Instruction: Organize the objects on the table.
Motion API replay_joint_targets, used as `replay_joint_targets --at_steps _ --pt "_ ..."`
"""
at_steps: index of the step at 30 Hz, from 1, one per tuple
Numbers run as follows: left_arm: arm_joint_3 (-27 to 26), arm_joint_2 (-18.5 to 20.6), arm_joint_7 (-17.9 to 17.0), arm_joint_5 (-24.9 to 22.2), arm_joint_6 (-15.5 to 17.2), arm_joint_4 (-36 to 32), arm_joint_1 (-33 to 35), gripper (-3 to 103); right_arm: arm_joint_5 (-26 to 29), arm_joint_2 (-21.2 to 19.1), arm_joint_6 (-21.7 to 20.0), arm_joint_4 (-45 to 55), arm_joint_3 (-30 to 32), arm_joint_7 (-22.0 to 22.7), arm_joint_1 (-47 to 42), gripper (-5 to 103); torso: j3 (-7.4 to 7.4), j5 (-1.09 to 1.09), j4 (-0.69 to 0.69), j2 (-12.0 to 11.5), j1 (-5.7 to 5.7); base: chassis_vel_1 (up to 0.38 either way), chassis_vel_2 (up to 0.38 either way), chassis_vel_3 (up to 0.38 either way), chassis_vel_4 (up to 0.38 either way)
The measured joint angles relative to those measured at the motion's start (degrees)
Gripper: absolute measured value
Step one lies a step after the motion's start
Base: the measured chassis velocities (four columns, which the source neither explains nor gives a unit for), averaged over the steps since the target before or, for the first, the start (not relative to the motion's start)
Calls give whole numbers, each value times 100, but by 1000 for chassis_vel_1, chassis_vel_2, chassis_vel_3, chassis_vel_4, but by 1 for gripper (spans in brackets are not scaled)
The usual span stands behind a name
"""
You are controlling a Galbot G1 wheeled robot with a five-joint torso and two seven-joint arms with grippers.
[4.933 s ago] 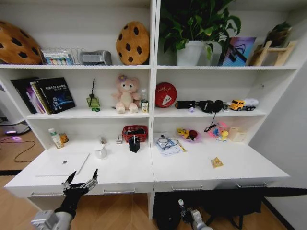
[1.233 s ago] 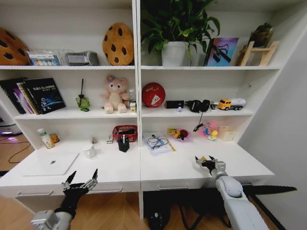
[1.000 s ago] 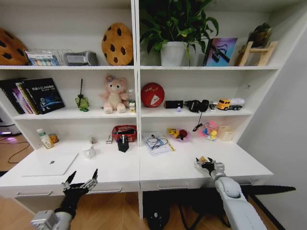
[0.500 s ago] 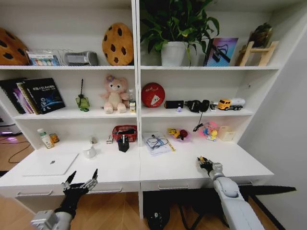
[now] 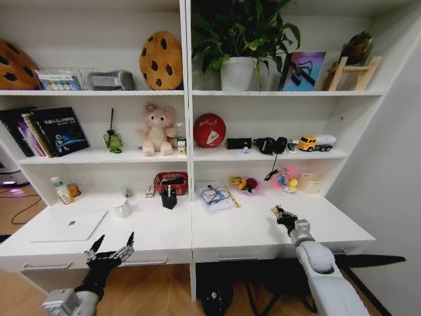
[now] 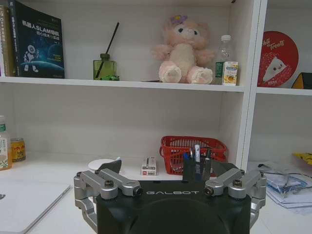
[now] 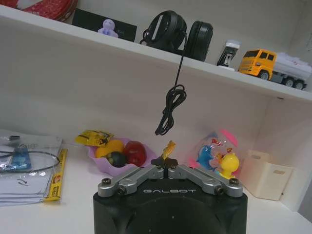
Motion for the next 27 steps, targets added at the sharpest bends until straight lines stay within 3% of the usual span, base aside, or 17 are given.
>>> replay_joint_targets --at_steps 13,22,27 --pt "0 0 0 0 0 0 0 100 -30 107 -5 114 -149 63 100 0 0 1 -1 1 -1 -13 10 9 -8" --pt "0 0 0 0 0 0 0 100 -101 117 -79 71 -211 47 52 0 1 3 1 -1 1 -158 133 130 -135" --pt "0 1 2 0 0 0 -1 100 297 -136 -144 -426 -416 -86 406 0 2 1 0 -4 7 -126 107 72 -114"
